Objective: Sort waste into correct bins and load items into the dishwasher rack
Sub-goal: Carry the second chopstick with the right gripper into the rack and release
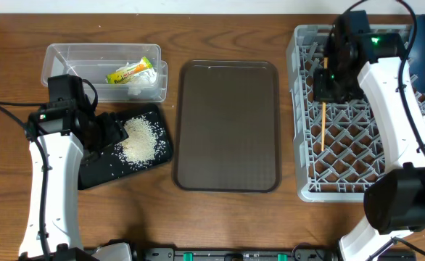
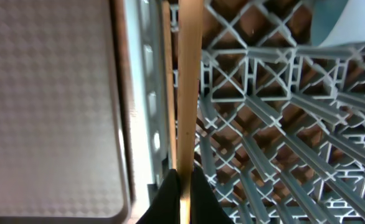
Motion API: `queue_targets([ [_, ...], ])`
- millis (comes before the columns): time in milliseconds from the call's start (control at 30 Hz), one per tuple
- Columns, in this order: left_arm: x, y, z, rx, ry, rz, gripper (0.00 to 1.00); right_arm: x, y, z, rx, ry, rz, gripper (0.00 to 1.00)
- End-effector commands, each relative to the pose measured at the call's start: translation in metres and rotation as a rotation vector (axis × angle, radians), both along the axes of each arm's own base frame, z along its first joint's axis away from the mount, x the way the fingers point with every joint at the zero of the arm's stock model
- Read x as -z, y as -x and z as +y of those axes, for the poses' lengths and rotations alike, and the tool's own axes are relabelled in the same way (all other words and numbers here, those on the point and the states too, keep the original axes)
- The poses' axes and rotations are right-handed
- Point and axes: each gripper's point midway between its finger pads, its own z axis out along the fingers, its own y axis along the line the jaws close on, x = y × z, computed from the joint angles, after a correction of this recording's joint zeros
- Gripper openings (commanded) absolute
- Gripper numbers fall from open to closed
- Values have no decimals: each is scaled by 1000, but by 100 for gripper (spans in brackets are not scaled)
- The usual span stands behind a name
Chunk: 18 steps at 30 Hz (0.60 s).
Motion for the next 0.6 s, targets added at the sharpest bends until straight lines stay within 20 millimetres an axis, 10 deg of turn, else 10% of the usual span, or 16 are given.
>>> queue_targets([
  [0,-4,0,1,-9,-3,-8,76,25,11,1,-39,-1,67,1],
  [567,-4,0,1,-9,-3,-8,76,88,19,23,-89,-43,72,1],
])
